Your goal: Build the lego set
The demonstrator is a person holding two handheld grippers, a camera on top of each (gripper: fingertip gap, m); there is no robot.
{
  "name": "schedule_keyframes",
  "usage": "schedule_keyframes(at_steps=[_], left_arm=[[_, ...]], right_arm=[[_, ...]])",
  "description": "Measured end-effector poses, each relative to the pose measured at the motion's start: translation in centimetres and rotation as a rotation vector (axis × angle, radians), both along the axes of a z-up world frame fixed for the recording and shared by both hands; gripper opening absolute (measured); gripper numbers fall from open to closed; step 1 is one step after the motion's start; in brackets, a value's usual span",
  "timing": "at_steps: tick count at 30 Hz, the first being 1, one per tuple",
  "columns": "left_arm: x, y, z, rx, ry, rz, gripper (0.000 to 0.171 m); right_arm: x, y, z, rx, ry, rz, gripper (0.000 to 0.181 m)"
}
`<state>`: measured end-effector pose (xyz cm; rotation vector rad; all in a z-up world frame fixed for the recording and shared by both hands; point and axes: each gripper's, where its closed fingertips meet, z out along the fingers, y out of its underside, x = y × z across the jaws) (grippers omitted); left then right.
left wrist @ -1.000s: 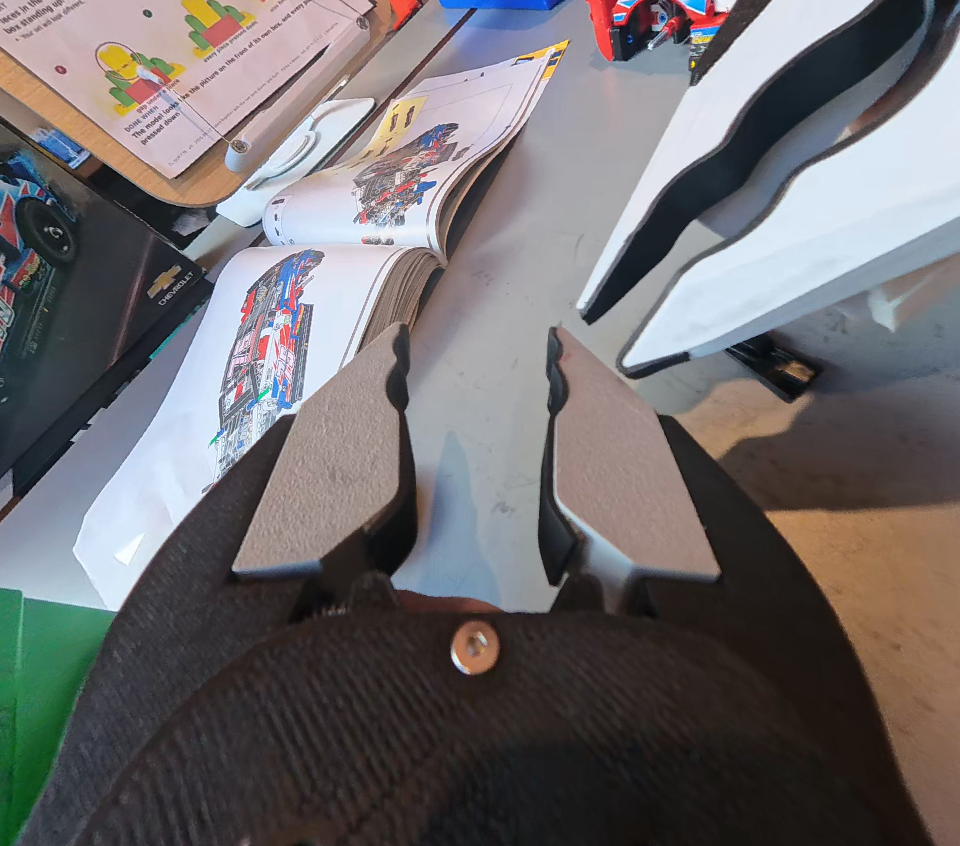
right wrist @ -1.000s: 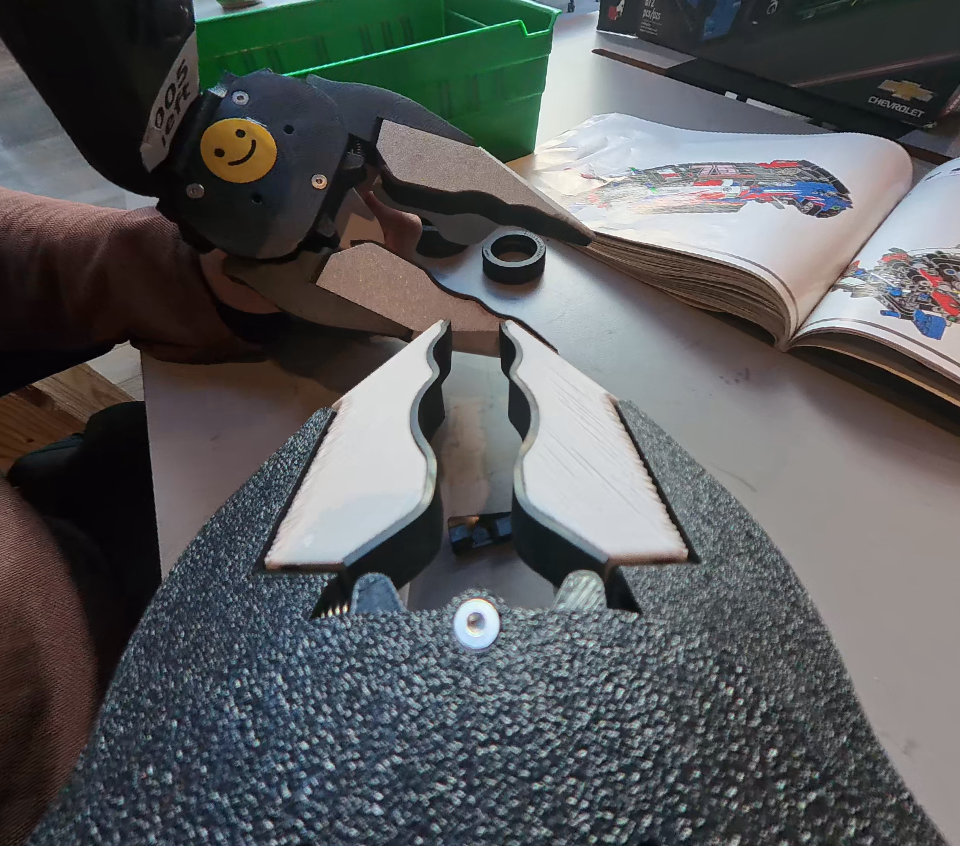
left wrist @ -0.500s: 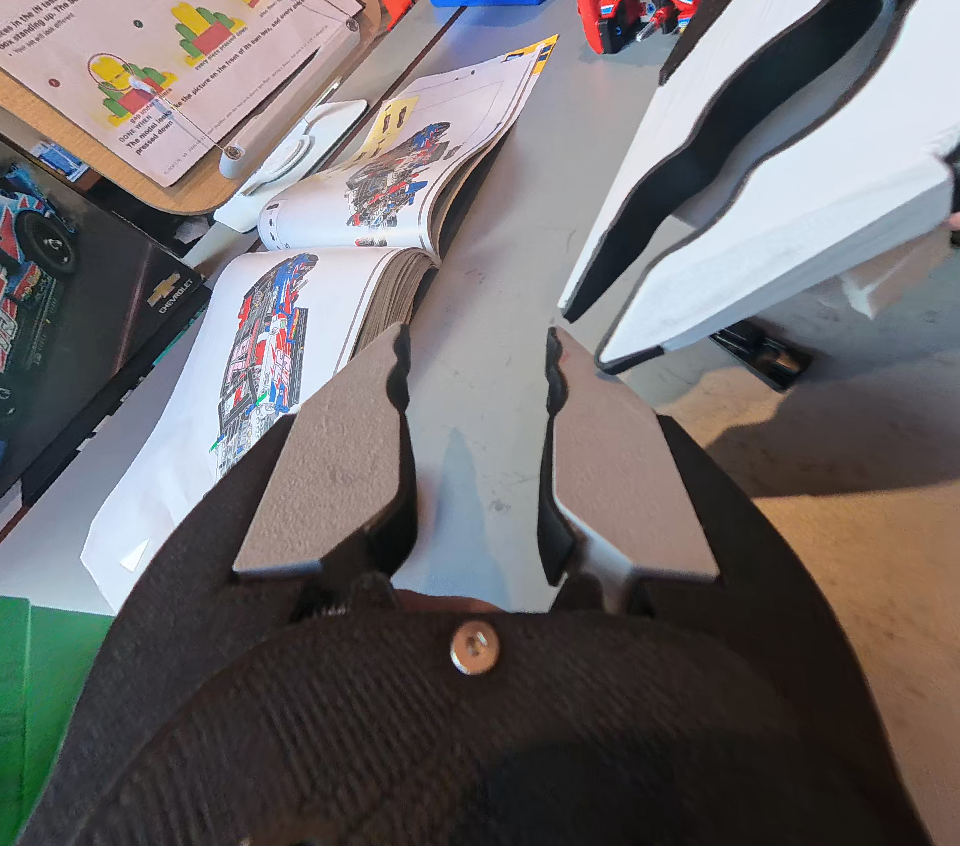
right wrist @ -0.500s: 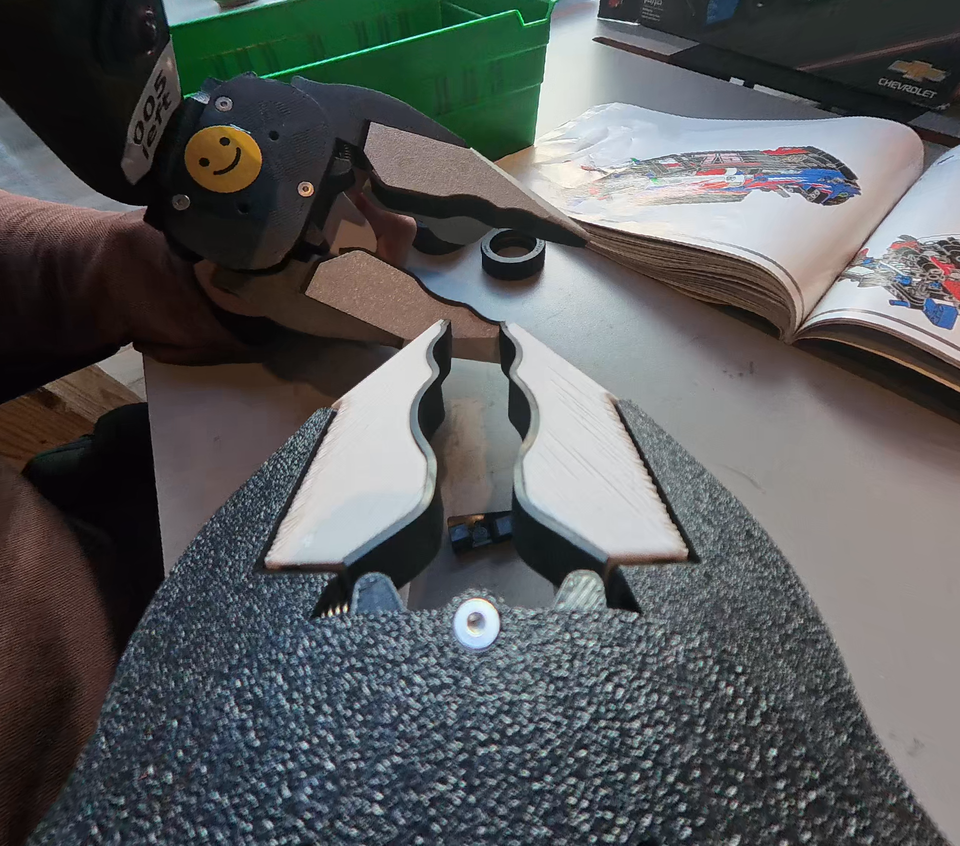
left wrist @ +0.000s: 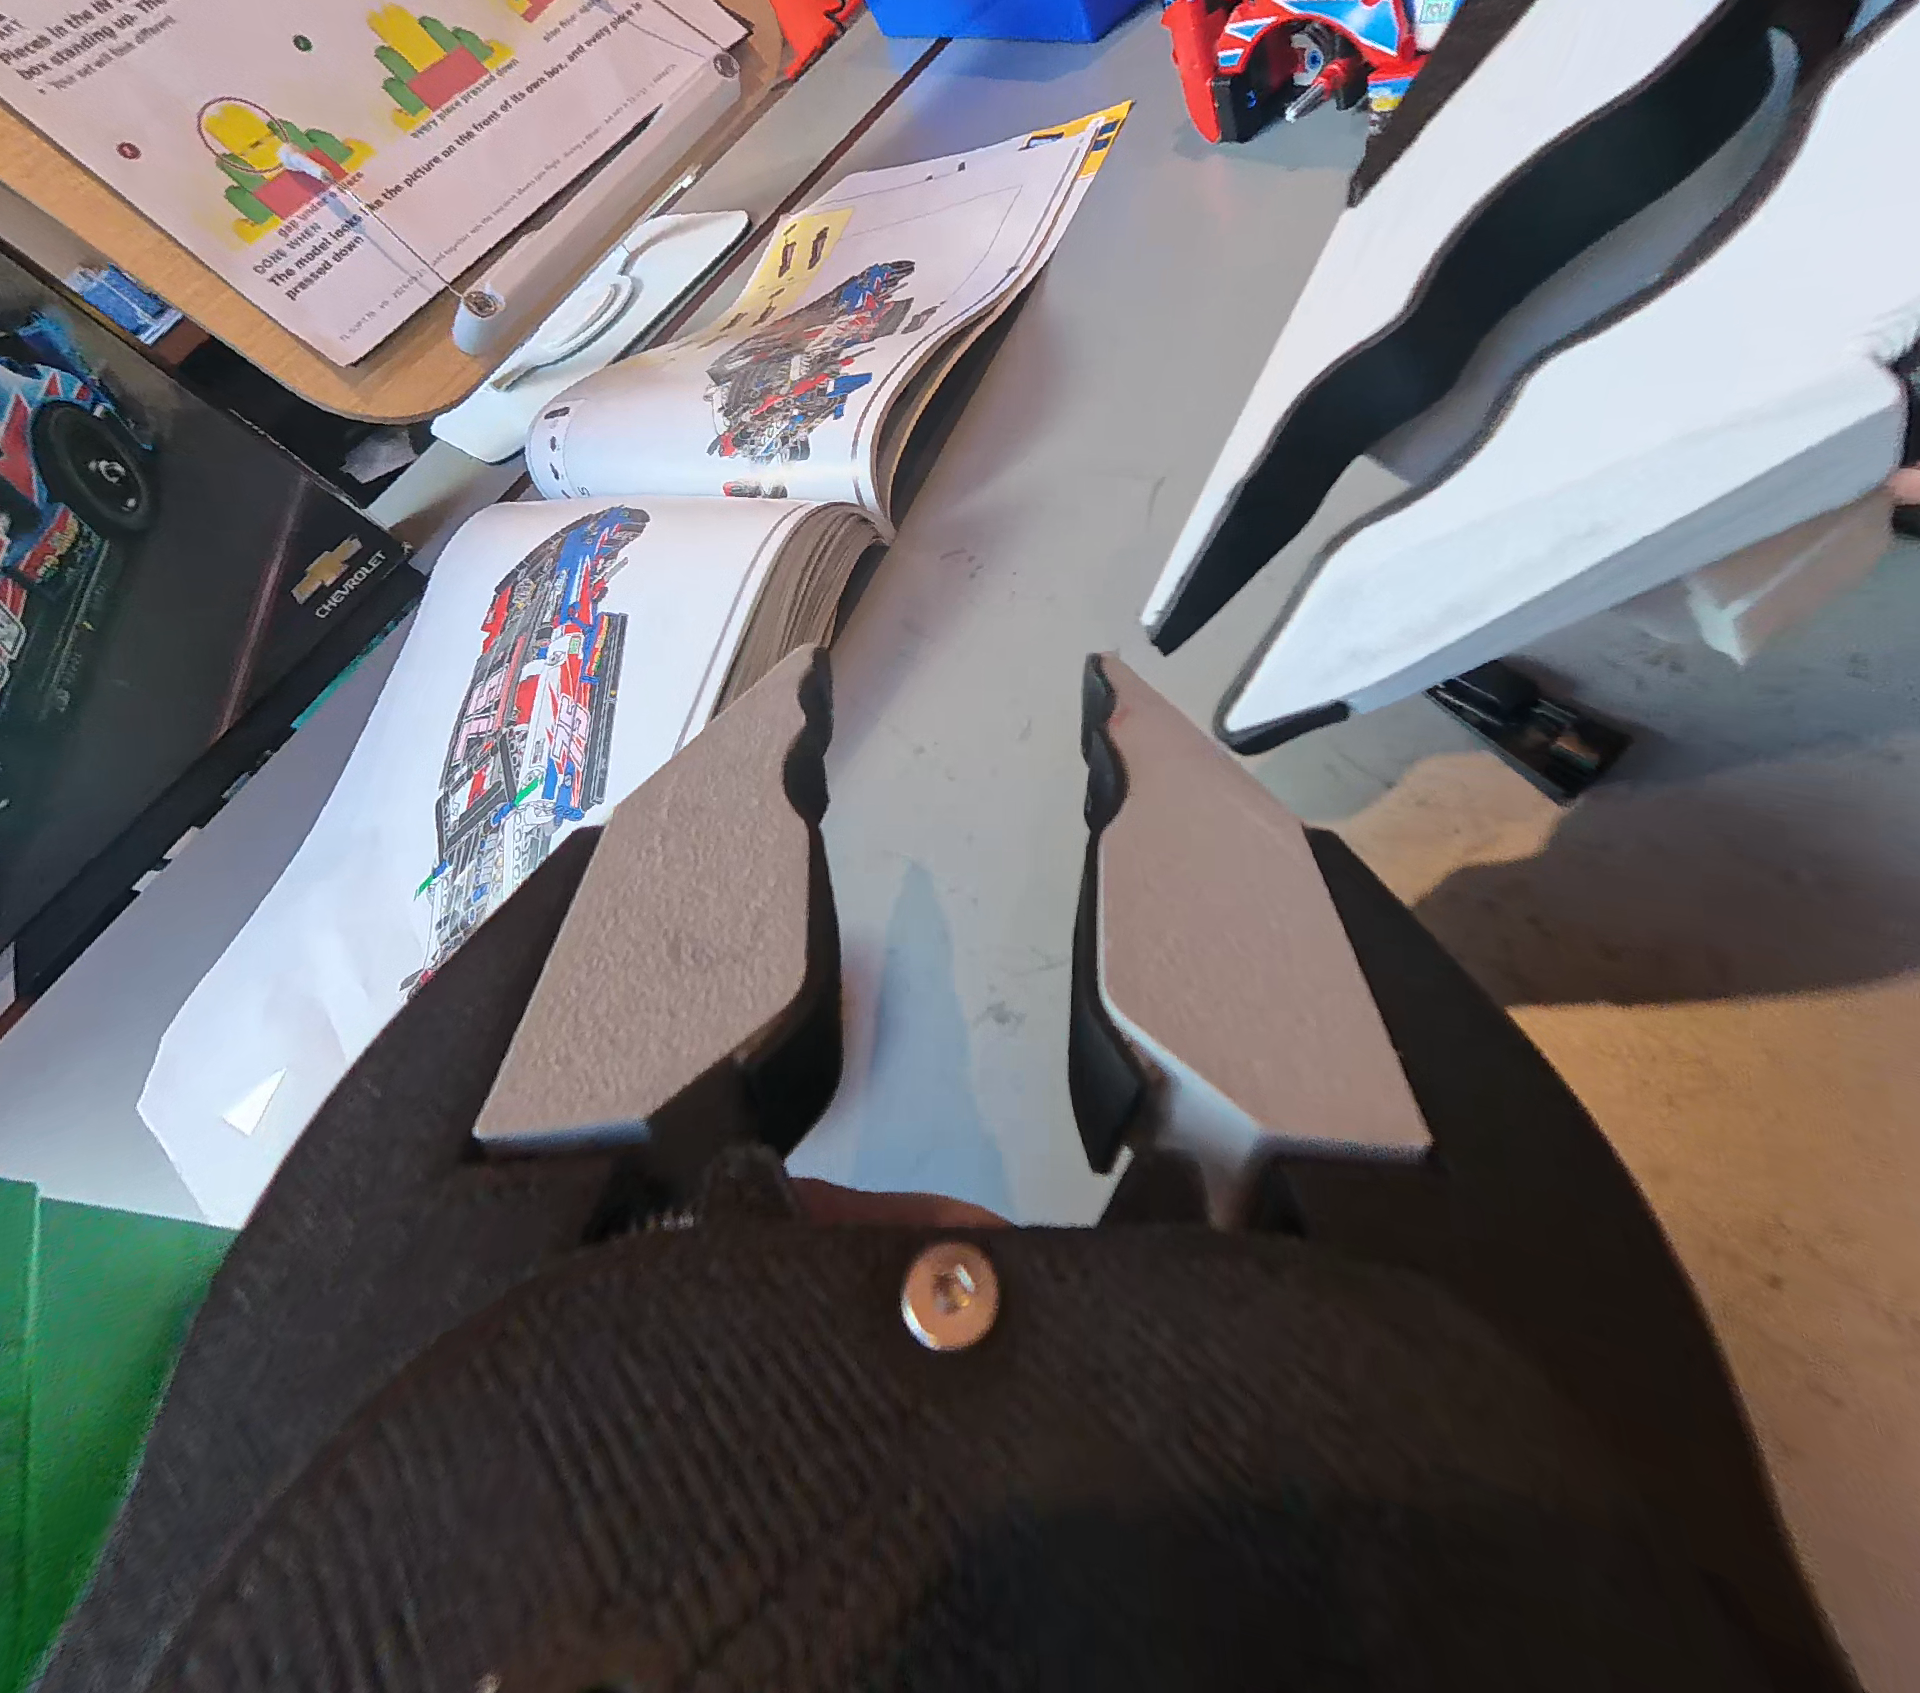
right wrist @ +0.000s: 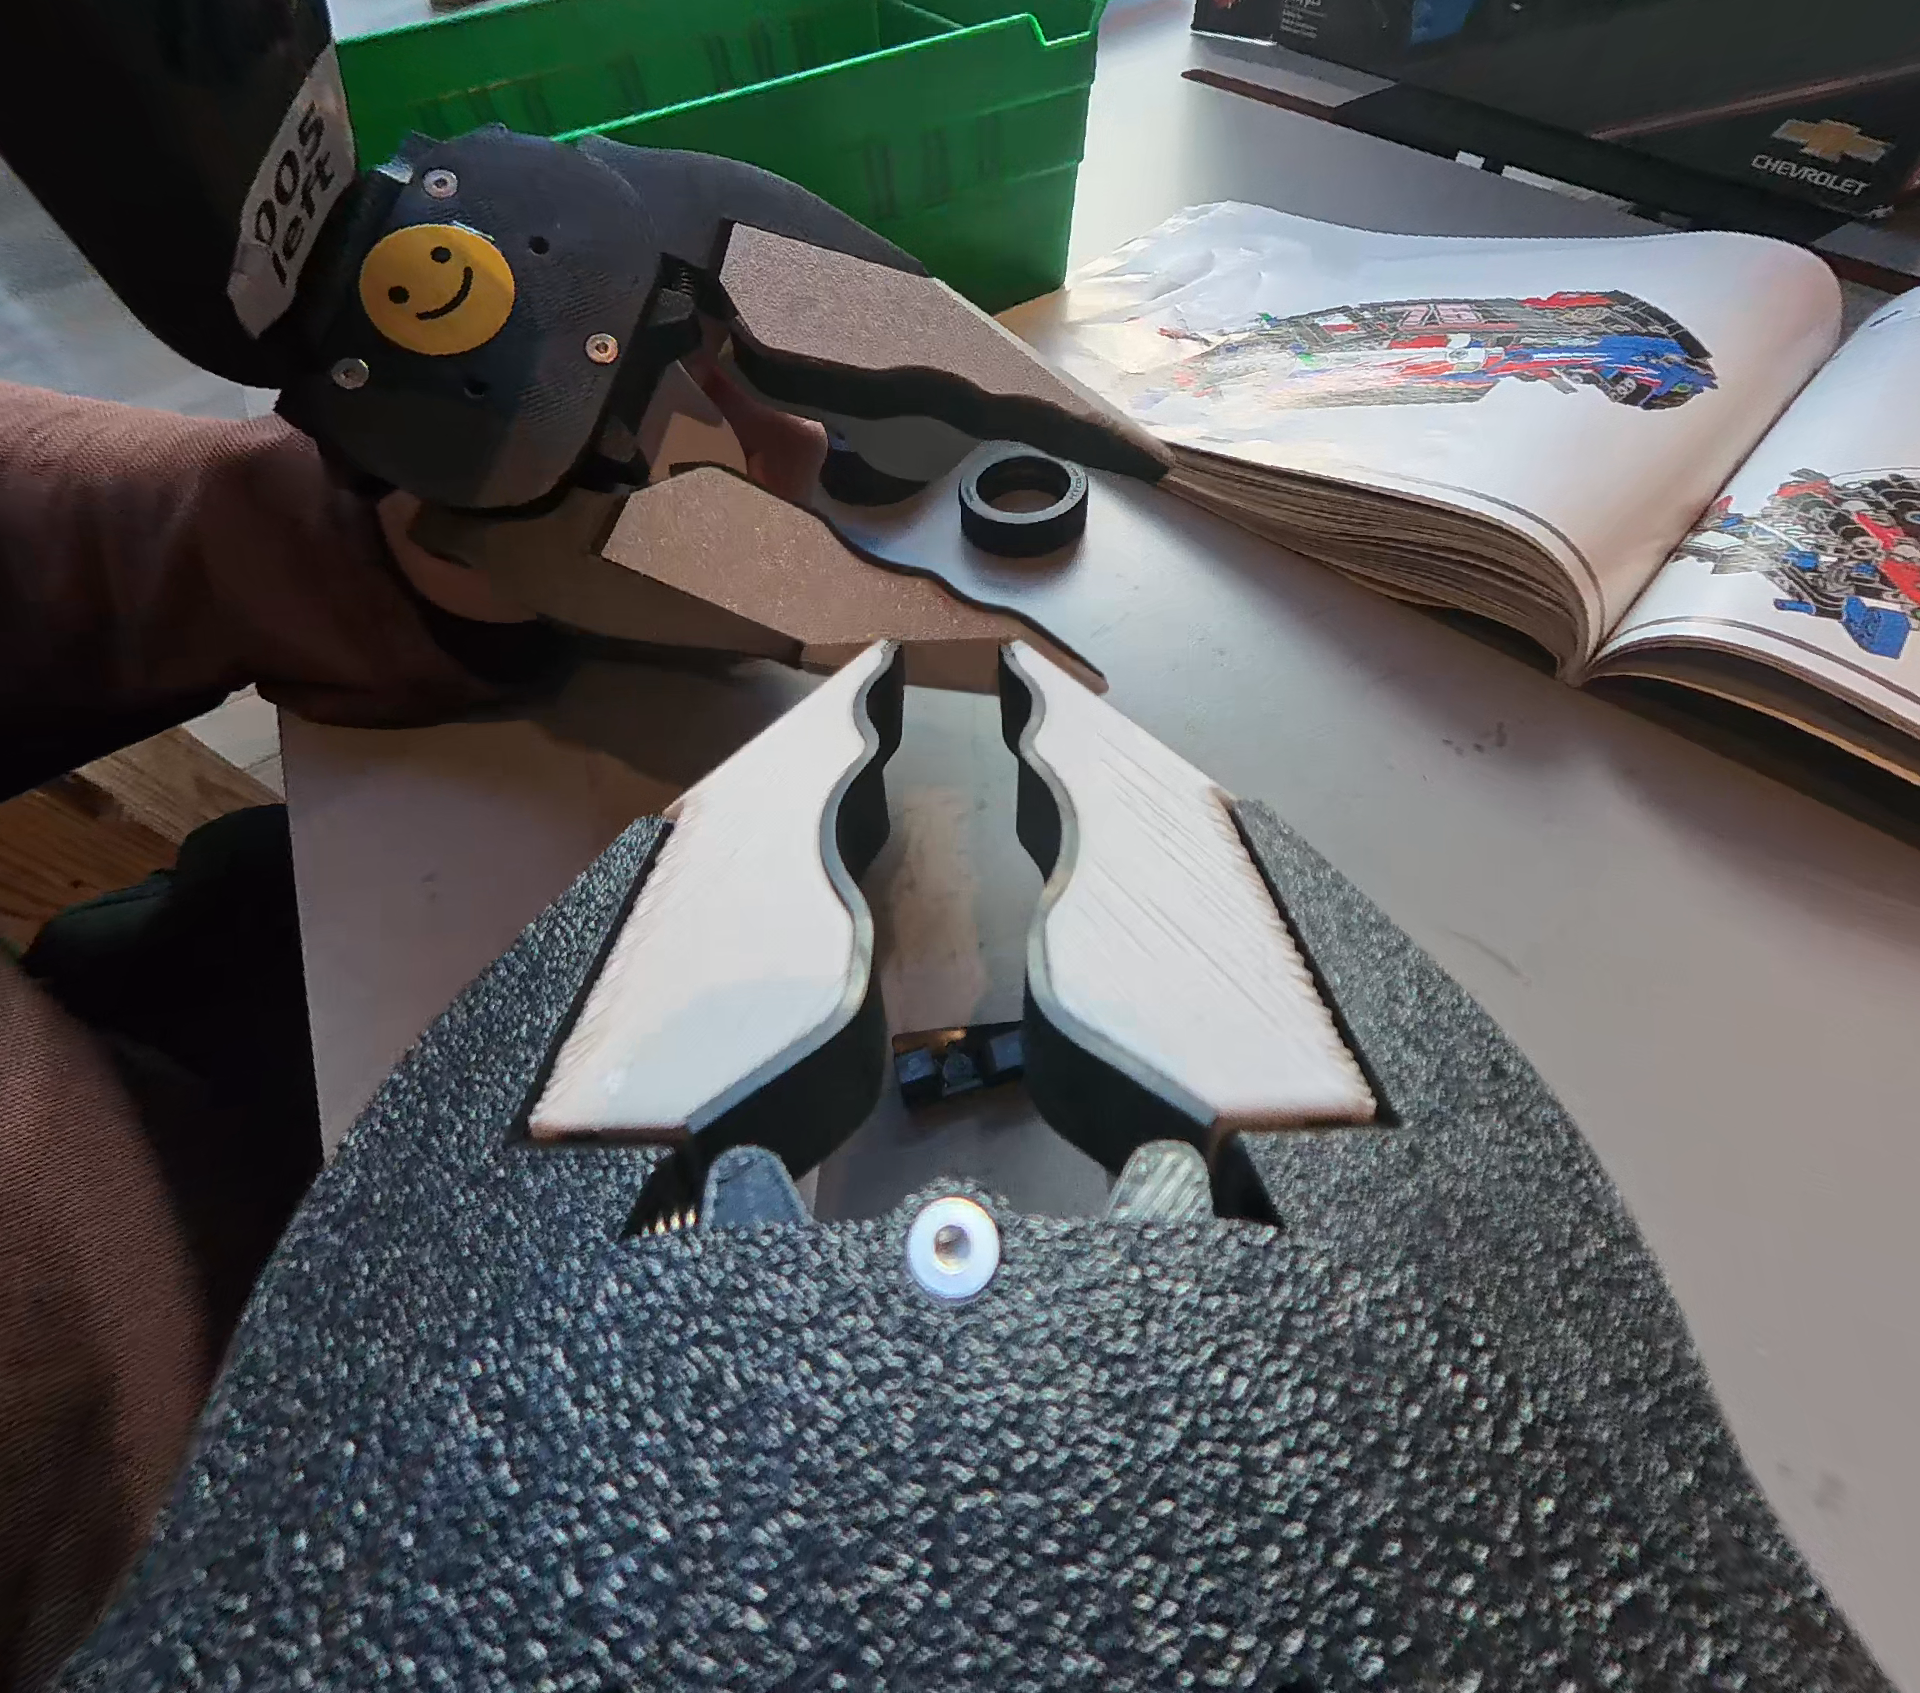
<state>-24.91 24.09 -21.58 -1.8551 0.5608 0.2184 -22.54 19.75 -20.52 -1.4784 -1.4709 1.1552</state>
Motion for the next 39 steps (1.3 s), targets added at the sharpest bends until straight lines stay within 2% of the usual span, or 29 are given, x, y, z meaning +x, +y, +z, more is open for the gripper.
schedule_keyframes(at_steps=[7,9,13,15,18,20,22,25,27,30,32,35,37,39], left_arm=[[0.1,-0.3,0.8,0.035,-0.045,-0.012,0.039],[0.5,-0.7,1.6,0.069,-0.105,-0.036,0.039],[-1.3,-2.0,1.8,0.049,-0.14,0.06,0.043],[-1.3,-3.7,2.1,0.028,-0.171,0.057,0.051],[0.0,-6.7,3.2,0.04,-0.234,0.009,0.053],[0.6,-8.5,3.4,0.031,-0.252,-0.005,0.069],[0.7,-10.4,3.5,-0.003,-0.28,-0.005,0.074],[-0.2,-13.1,4.3,0.013,-0.32,-0.024,0.079],[-1.6,-14.0,3.8,0.023,-0.326,0.009,0.082],[-1.7,-14.1,2.5,0.006,-0.366,-0.007,0.084],[-1.6,-13.6,2.4,0.035,-0.371,-0.005,0.075],[-1.2,-12.6,3.6,0.105,-0.423,-0.041,0.066],[-0.9,-12.3,3.3,0.068,-0.46,-0.07,0.057],[0.2,-12.6,3.2,0.028,-0.483,-0.168,0.041]], right_arm=[[0.0,-0.2,-0.1,0.035,-0.005,-0.003,0.018],[0.0,0.0,0.0,0.032,-0.002,-0.012,0.018],[0.3,0.1,0.9,0.029,0.057,-0.023,0.02],[0.5,0.2,1.2,0.036,0.078,-0.033,0.029],[0.5,-0.1,1.2,0.063,0.079,-0.028,0.034],[0.3,-0.3,0.9,0.079,0.056,-0.021,0.046],[0.2,-0.4,0.5,0.076,0.028,-0.023,0.062],[0.0,-1.1,0.2,0.05,0.008,-0.004,0.063],[-0.2,-1.6,-0.3,0.035,-0.021,0.017,0.061],[-0.7,-2.5,-0.8,0.064,-0.056,0.056,0.053],[-0.9,-2.7,-0.5,0.104,-0.032,0.067,0.041],[-1.3,-2.8,0.2,0.127,0.024,0.082,0.028],[-1.4,-2.7,1.3,0.127,0.095,0.091,0.014],[-1.5,-2.9,2.1,0.129,0.153,0.116,0.0]])
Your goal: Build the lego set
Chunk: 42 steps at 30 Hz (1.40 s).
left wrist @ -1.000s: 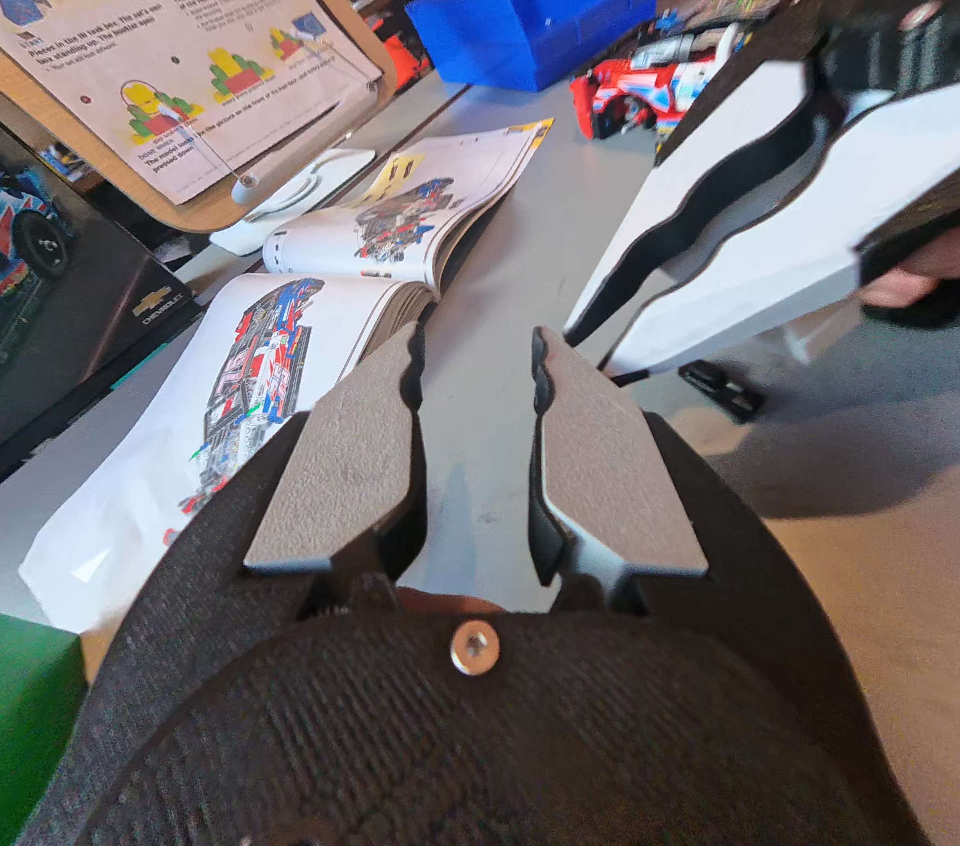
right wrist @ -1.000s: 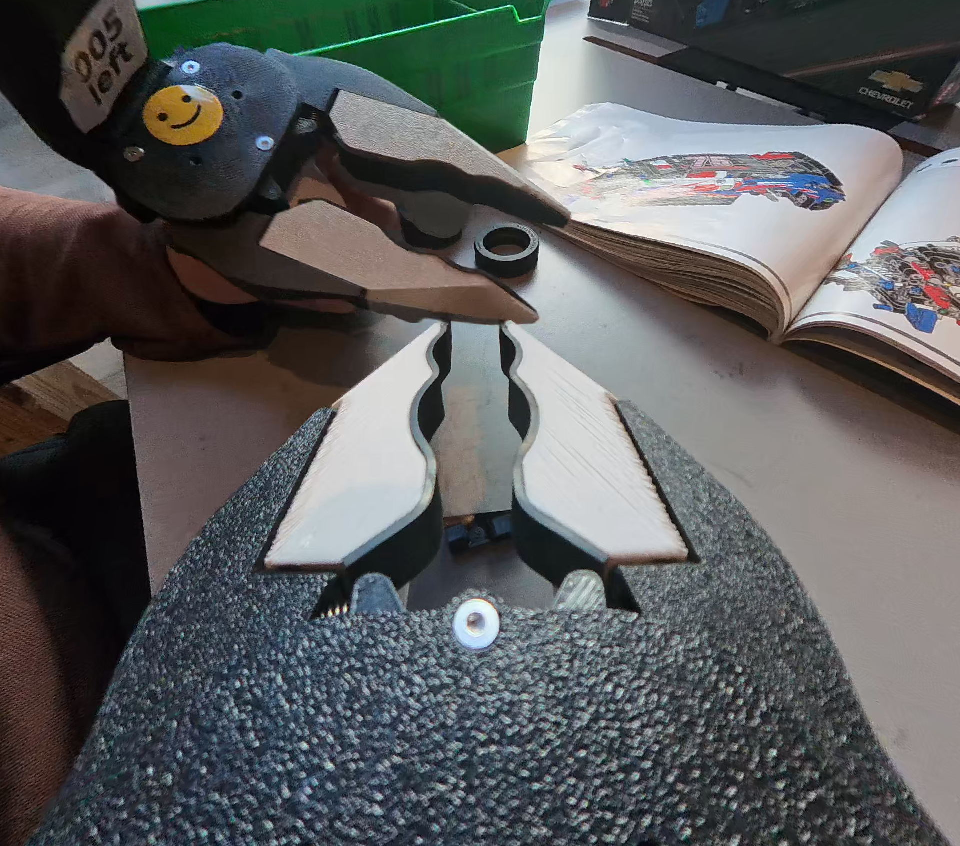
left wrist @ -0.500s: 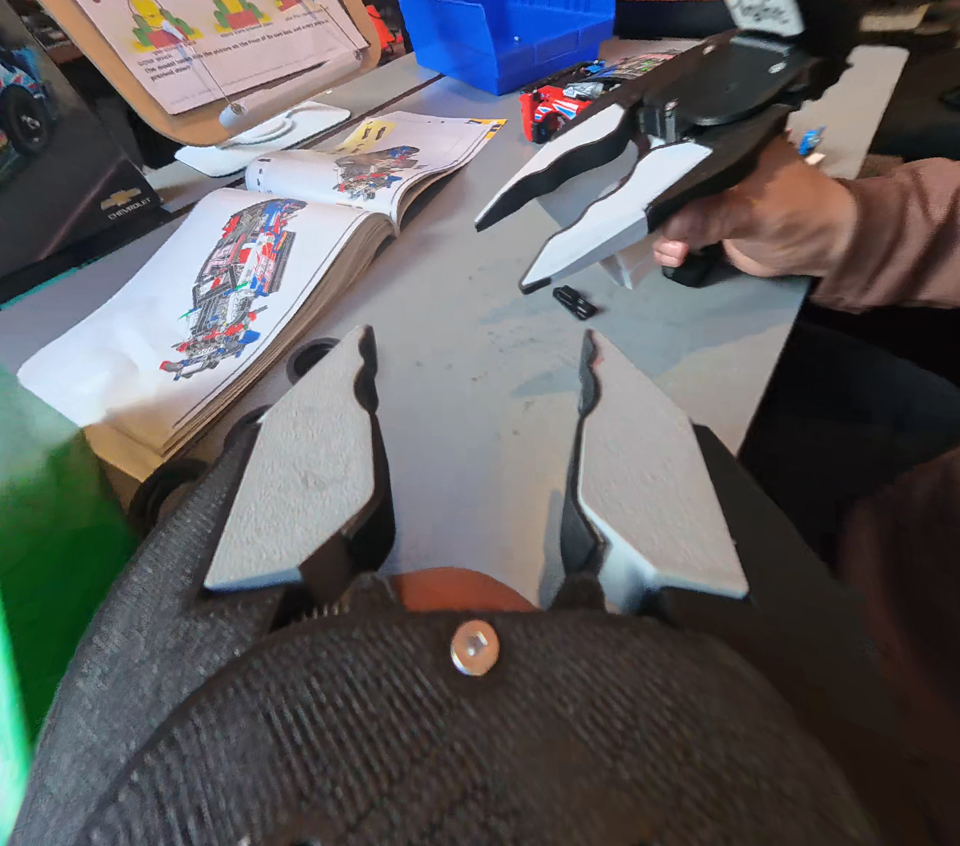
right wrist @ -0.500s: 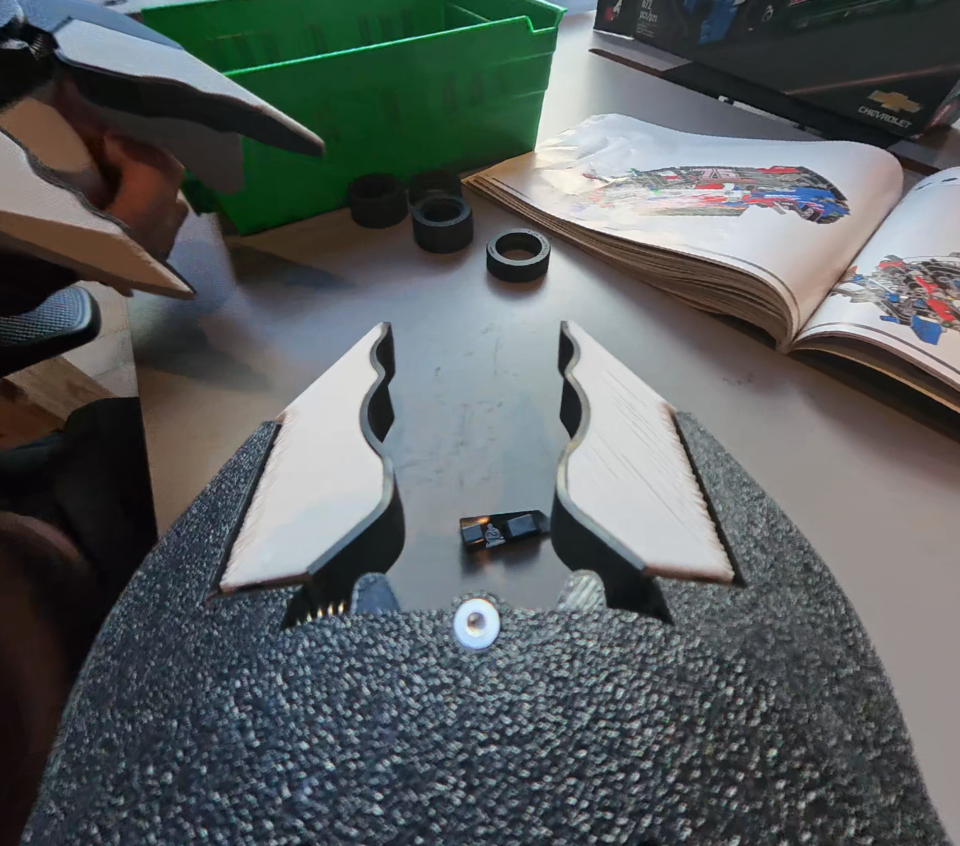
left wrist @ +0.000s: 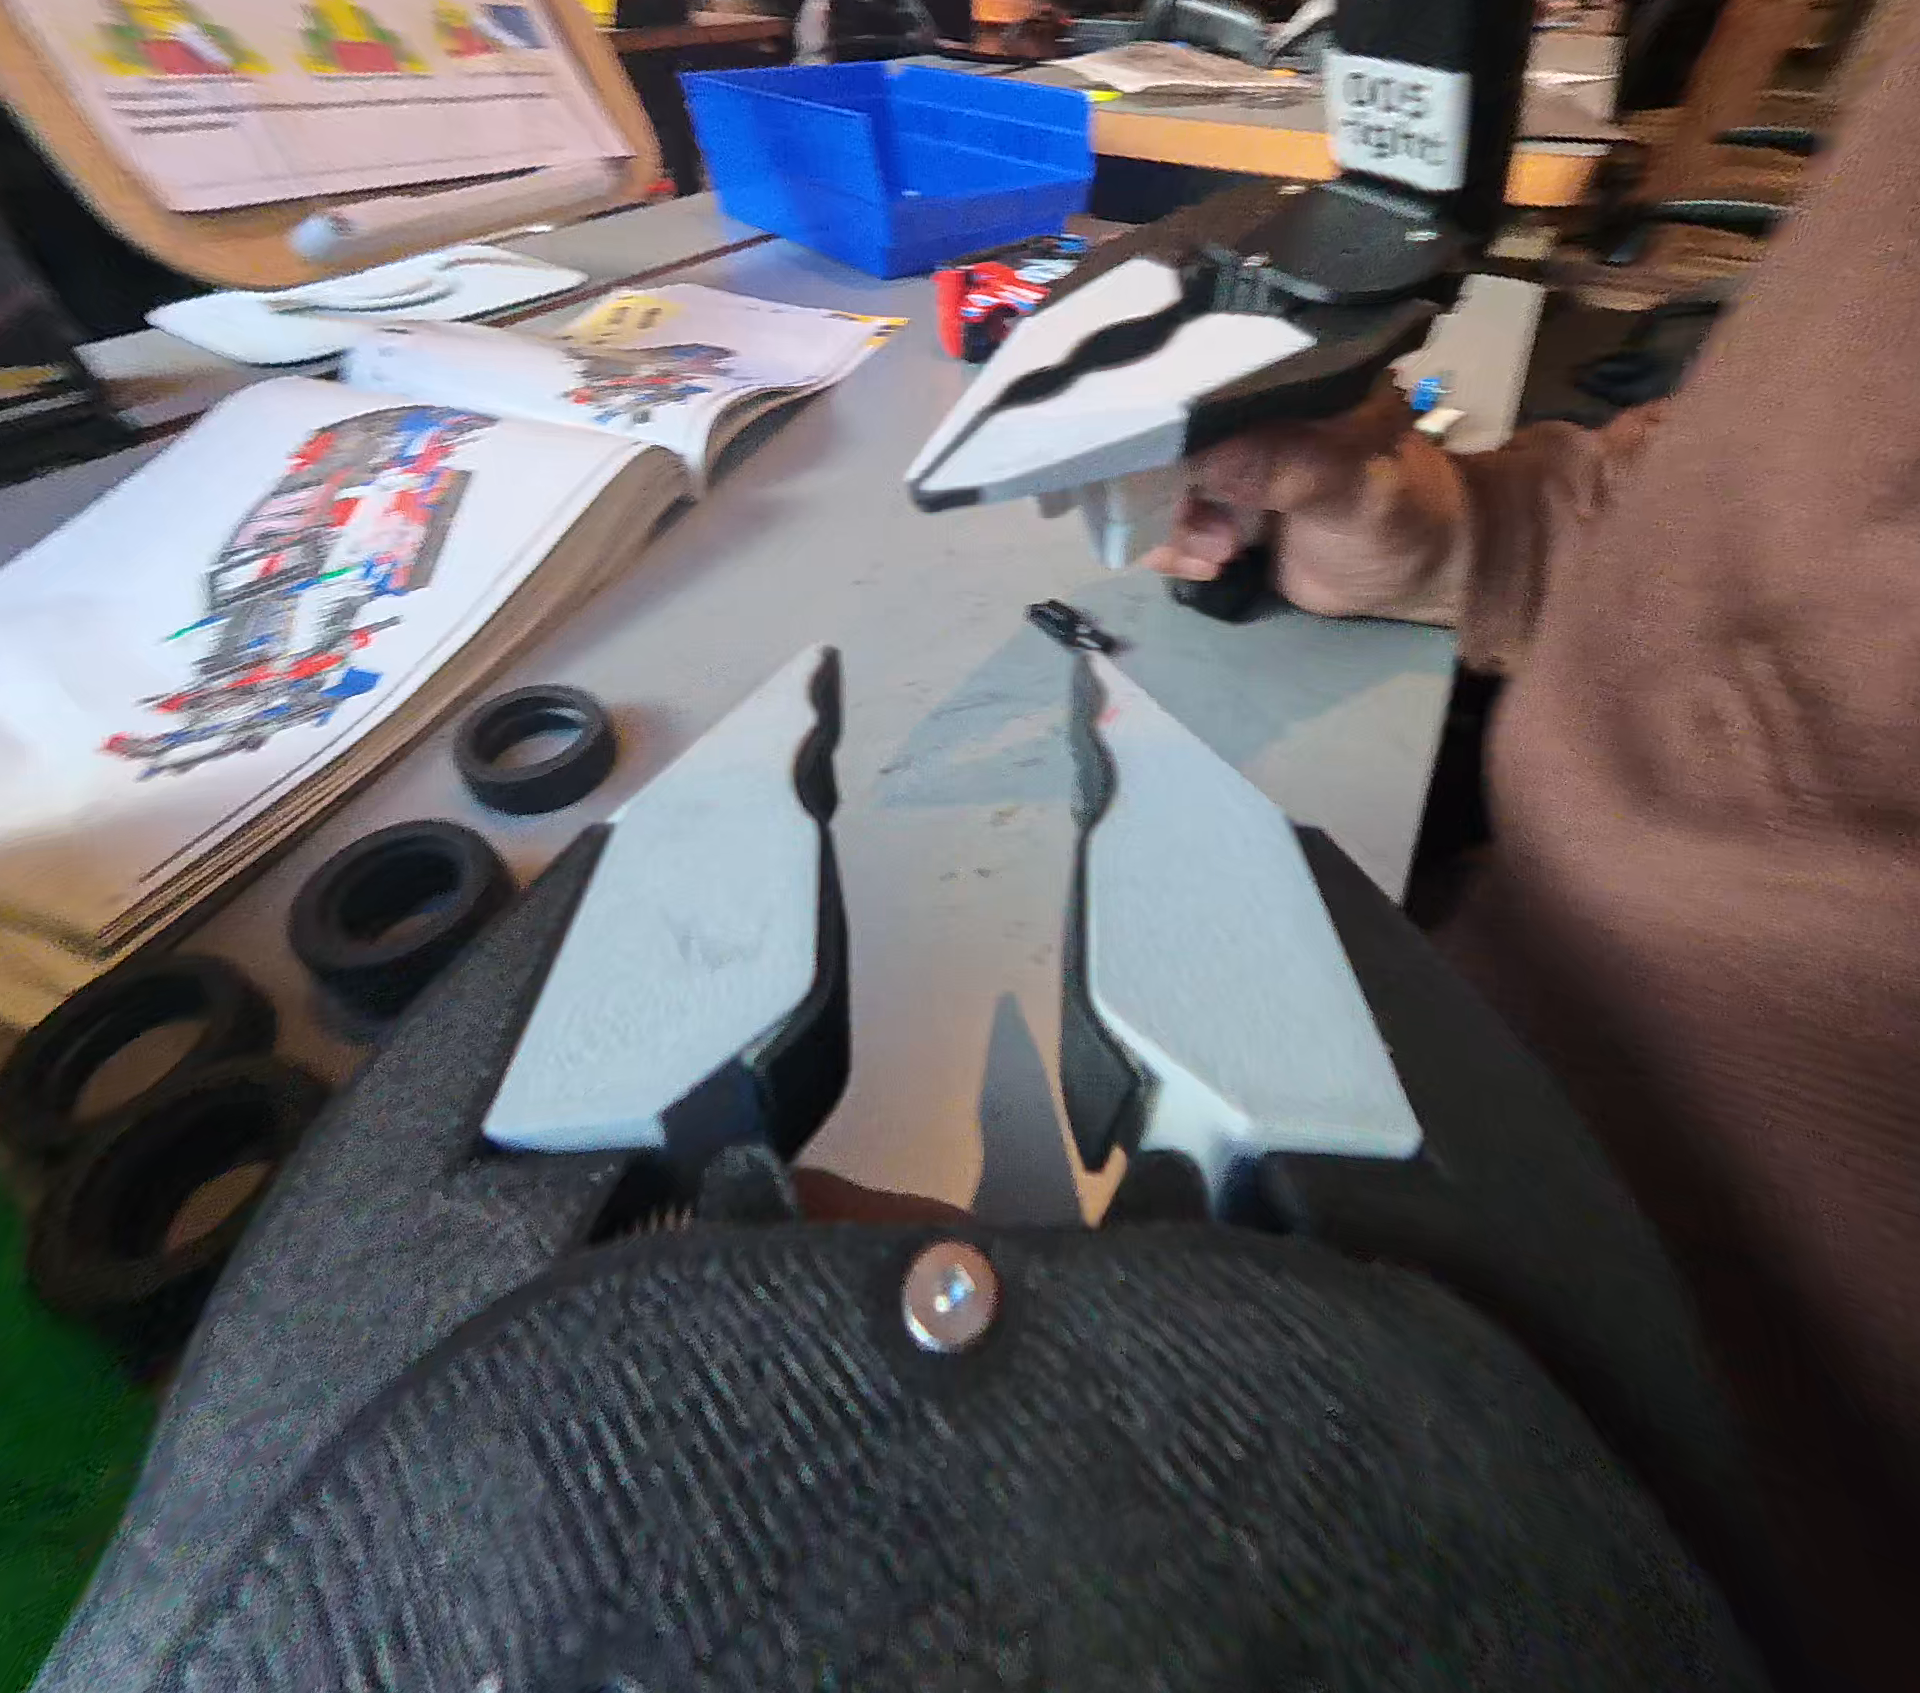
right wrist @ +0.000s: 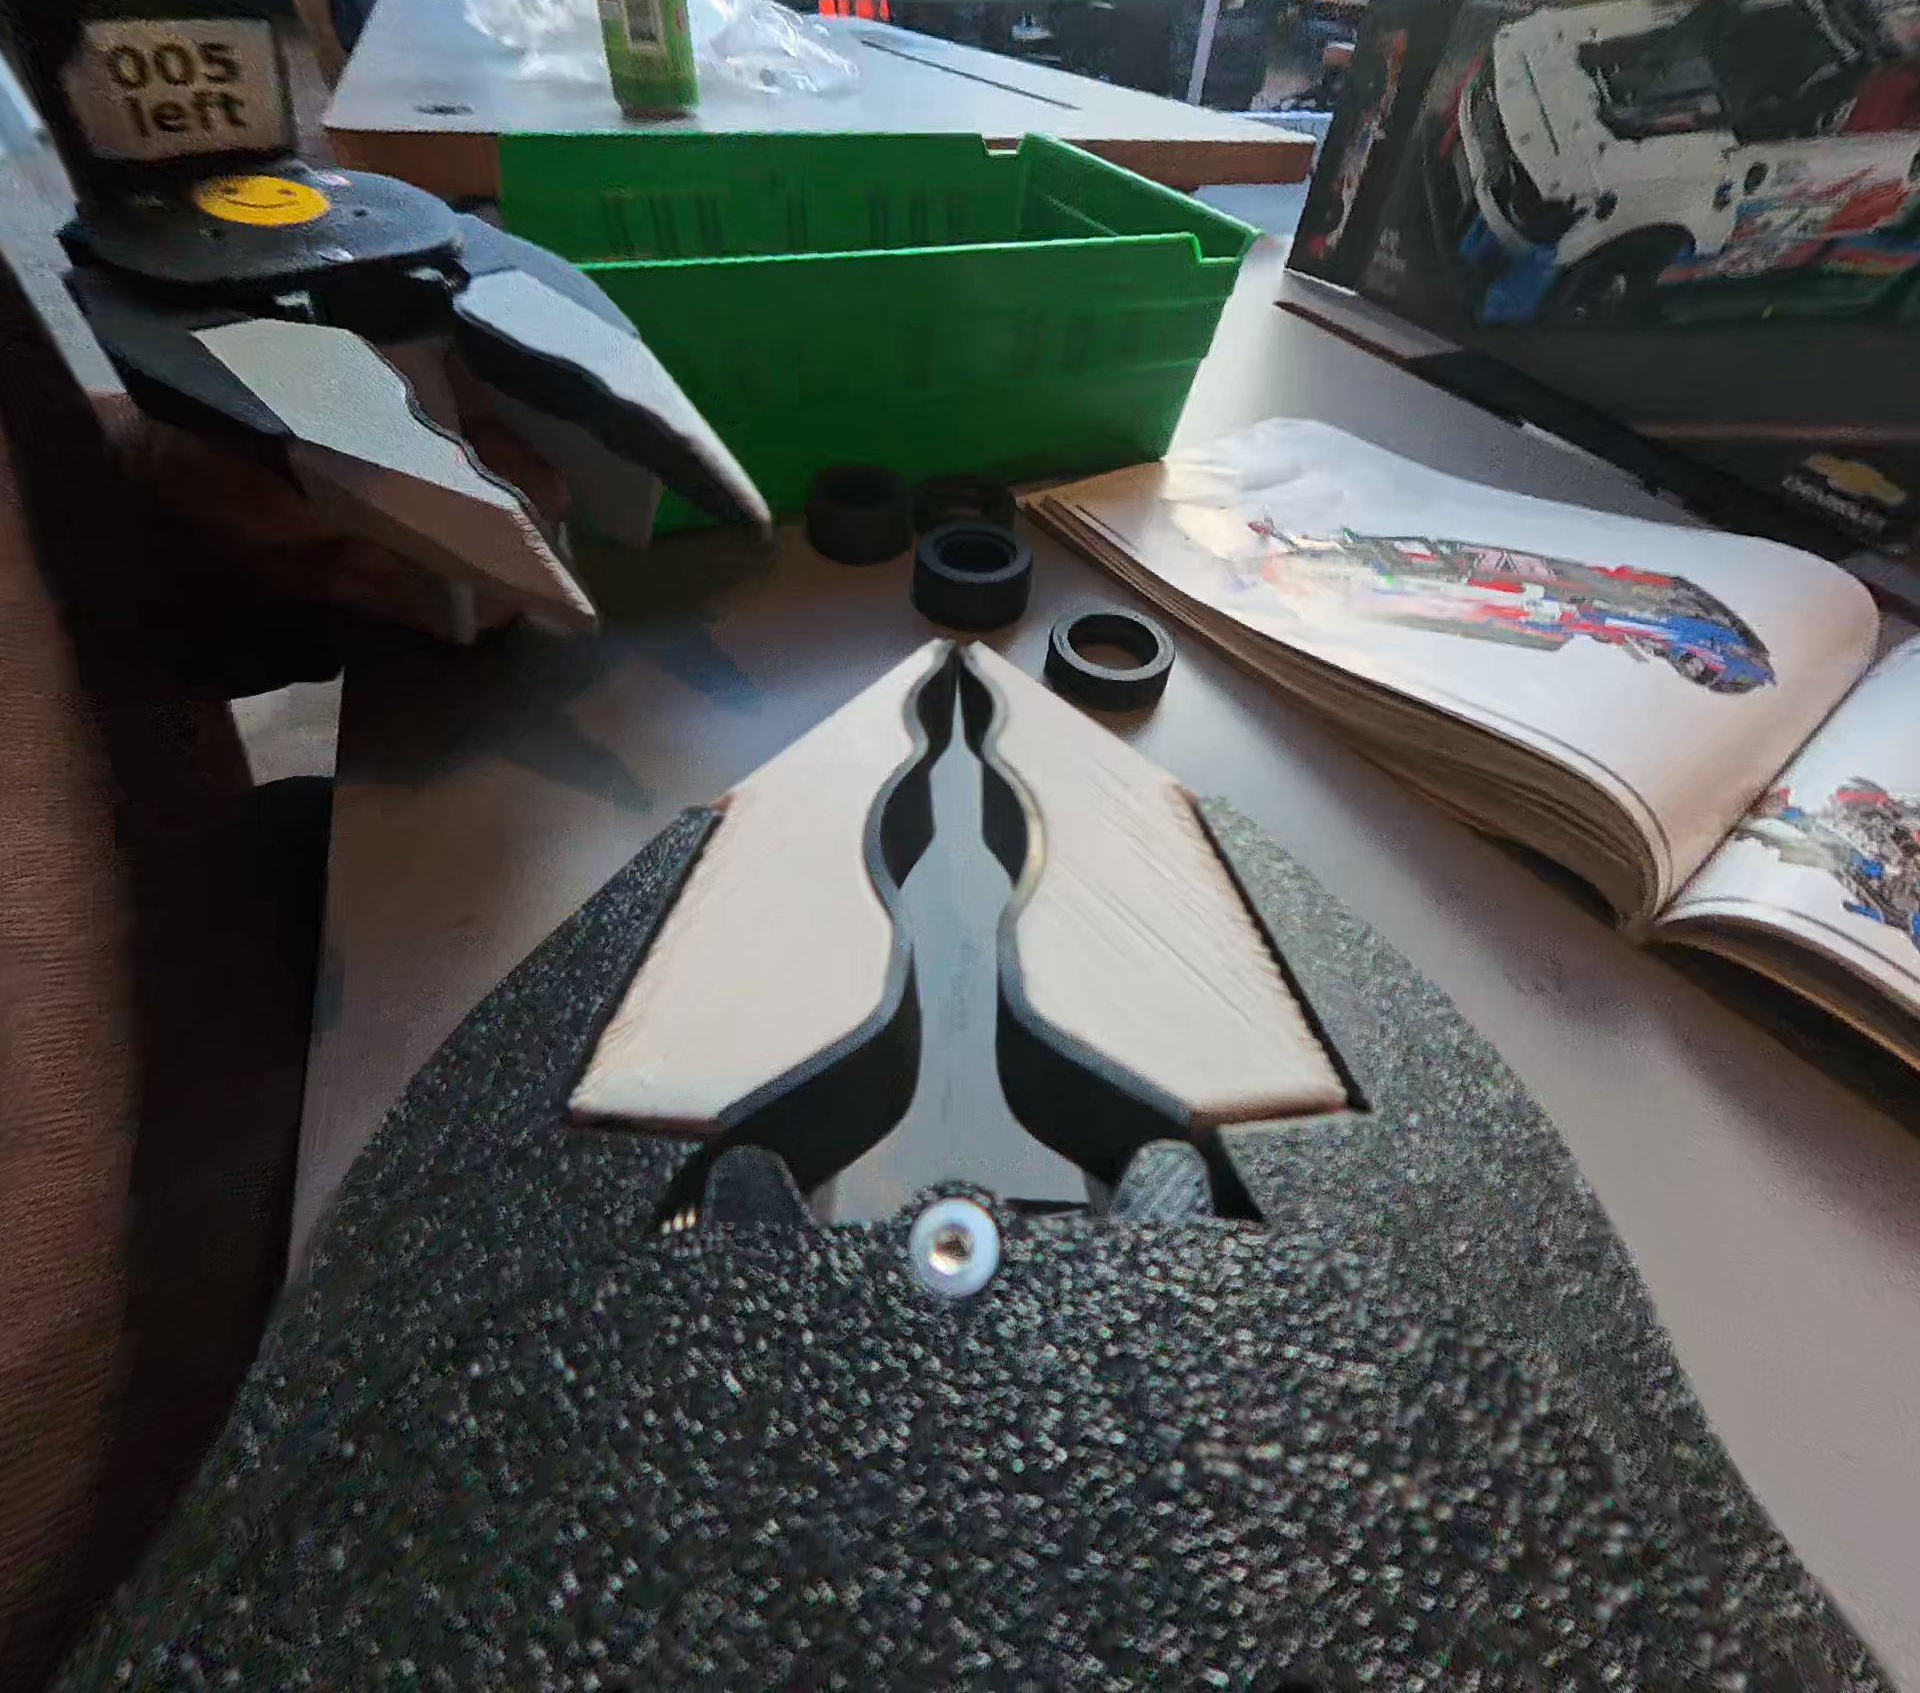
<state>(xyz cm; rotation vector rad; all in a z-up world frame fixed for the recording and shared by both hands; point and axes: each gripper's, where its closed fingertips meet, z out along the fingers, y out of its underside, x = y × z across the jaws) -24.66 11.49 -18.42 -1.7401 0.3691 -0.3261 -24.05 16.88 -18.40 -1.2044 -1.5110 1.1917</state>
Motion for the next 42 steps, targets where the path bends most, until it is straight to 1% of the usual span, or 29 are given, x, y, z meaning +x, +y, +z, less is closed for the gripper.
schedule_keyframes(at_steps=[1,2,5,9,11,16,20,24,27,30,32,33,34,35,37,39,40,41,42], left_arm=[[0.3,0.0,0.0,-0.001,-0.009,-0.034,0.03],[0.3,0.3,0.0,-0.007,-0.014,-0.034,0.029],[0.7,0.6,-0.5,-0.036,0.005,-0.058,0.032],[0.8,0.5,-0.4,-0.012,0.043,-0.045,0.038],[0.8,0.5,-0.4,-0.006,0.053,-0.033,0.037],[1.4,0.2,-1.1,-0.051,0.066,-0.045,0.037],[1.5,0.0,-1.4,-0.059,0.108,-0.018,0.037],[1.4,0.3,-2.0,-0.083,0.151,0.01,0.037],[1.2,0.6,-2.5,-0.119,0.162,0.033,0.037],[1.5,0.1,-3.0,-0.175,0.133,0.027,0.034],[2.0,-1.0,-3.2,-0.253,0.063,0.013,0.034],[2.3,-2.0,-3.1,-0.32,0.011,-0.003,0.036],[2.5,-3.1,-2.4,-0.379,-0.029,-0.035,0.04],[2.2,-4.3,-1.1,-0.403,-0.044,-0.056,0.039],[-0.5,-5.8,2.5,-0.382,-0.024,-0.018,0.033],[-5.6,-6.2,5.9,-0.376,0.042,0.085,0.031],[-8.9,-6.1,6.5,-0.395,0.111,0.148,0.031],[-12.6,-5.8,6.4,-0.429,0.198,0.218,0.031],[-16.5,-5.3,5.8,-0.48,0.286,0.282,0.031]], right_arm=[[-0.2,0.0,0.1,0.004,0.009,0.004,0.0],[-0.4,0.0,0.1,0.008,0.009,0.006,0.0],[-1.1,-0.1,0.0,0.013,0.001,0.025,0.0],[-1.5,-0.2,-0.2,0.008,-0.014,0.039,0.0],[-1.5,-0.2,-0.3,0.008,-0.015,0.035,0.0],[-1.5,0.2,-0.1,-0.013,-0.009,0.016,0.0],[-1.4,0.5,0.1,-0.014,0.005,-0.007,0.0],[-1.3,0.1,-0.1,0.022,-0.003,-0.009,0.0],[-1.3,-0.3,-0.7,0.007,-0.041,0.005,0.0],[-1.2,-0.4,-0.6,0.004,-0.042,0.009,0.0],[-1.1,-0.6,-0.7,0.006,-0.047,0.019,0.0],[-1.0,-0.8,-0.8,0.009,-0.051,0.023,0.0],[-0.9,-0.9,-0.8,0.016,-0.052,0.026,0.0],[-0.7,-1.0,-0.8,0.026,-0.049,0.025,0.0],[-0.6,-1.2,-0.8,0.049,-0.039,0.025,0.0],[-0.6,-1.4,-1.0,0.063,-0.05,0.034,0.0],[-0.7,-1.5,-1.2,0.064,-0.064,0.04,0.0],[-0.8,-1.5,-1.3,0.06,-0.077,0.045,0.0],[-0.8,-1.5,-1.4,0.054,-0.085,0.049,0.0]])
